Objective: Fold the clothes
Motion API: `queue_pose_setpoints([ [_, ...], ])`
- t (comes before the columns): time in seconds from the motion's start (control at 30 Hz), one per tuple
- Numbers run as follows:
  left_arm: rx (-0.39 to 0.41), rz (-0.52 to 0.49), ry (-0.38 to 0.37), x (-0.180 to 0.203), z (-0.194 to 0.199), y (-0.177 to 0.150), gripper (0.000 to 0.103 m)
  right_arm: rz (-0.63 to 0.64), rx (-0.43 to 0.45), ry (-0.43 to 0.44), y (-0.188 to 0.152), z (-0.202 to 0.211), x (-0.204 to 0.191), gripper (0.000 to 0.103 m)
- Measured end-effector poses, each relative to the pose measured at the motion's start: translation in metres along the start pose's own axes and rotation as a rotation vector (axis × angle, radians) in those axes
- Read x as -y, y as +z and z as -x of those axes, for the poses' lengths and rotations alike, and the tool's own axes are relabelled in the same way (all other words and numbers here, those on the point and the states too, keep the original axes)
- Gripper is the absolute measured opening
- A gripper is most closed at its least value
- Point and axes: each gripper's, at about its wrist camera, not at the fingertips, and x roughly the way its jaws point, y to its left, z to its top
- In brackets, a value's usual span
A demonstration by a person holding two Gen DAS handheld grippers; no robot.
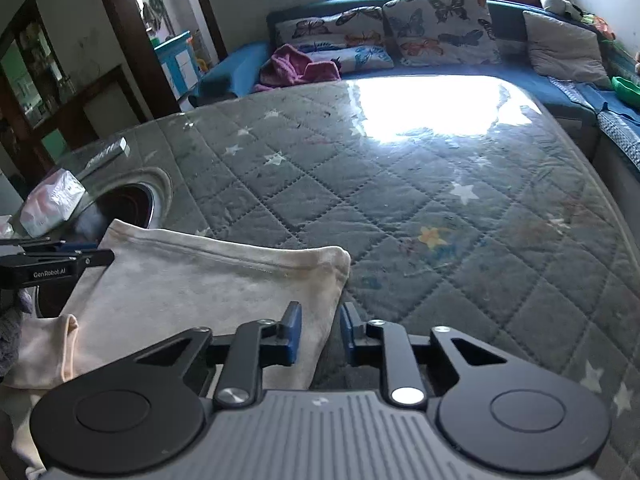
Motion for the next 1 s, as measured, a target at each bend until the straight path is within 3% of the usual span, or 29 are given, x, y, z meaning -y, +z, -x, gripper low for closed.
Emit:
queue_pose_setpoints([
  [0.07,0.007,-0.022,-0.005,0.002,-0.003,0.003,0.011,0.004,-0.013,0.002,0.003,-0.007,0.001,0.009],
  [0.2,0.018,-0.040,-0.003,0.005,-0.009,0.009,0.009,0.029,0.000,-0.018,0.017,-0.015,0.001,0.004],
  [0.47,0.044,-0.018,0.026,0.000,-0.029,0.038,0.009,0.088,0.036,-0.067,0.047,-0.032,0.001,0.003],
  [0.7,0.019,0.009,0.044,-0.004,-0.052,0.055,0.013,0.122,0.038,-0.098,0.072,-0.056,0.002,0.004],
  [0.83,0.038,0.010,0.047,-0.004,-0.041,0.052,0.017,0.149,0.055,-0.106,0.068,-0.042,-0.005,0.009],
  [1.0,0.048,-0.037,-0.030,0.019,-0.019,0.036,0.018,0.282,0.059,-0.039,0.043,0.001,-0.038,0.009],
])
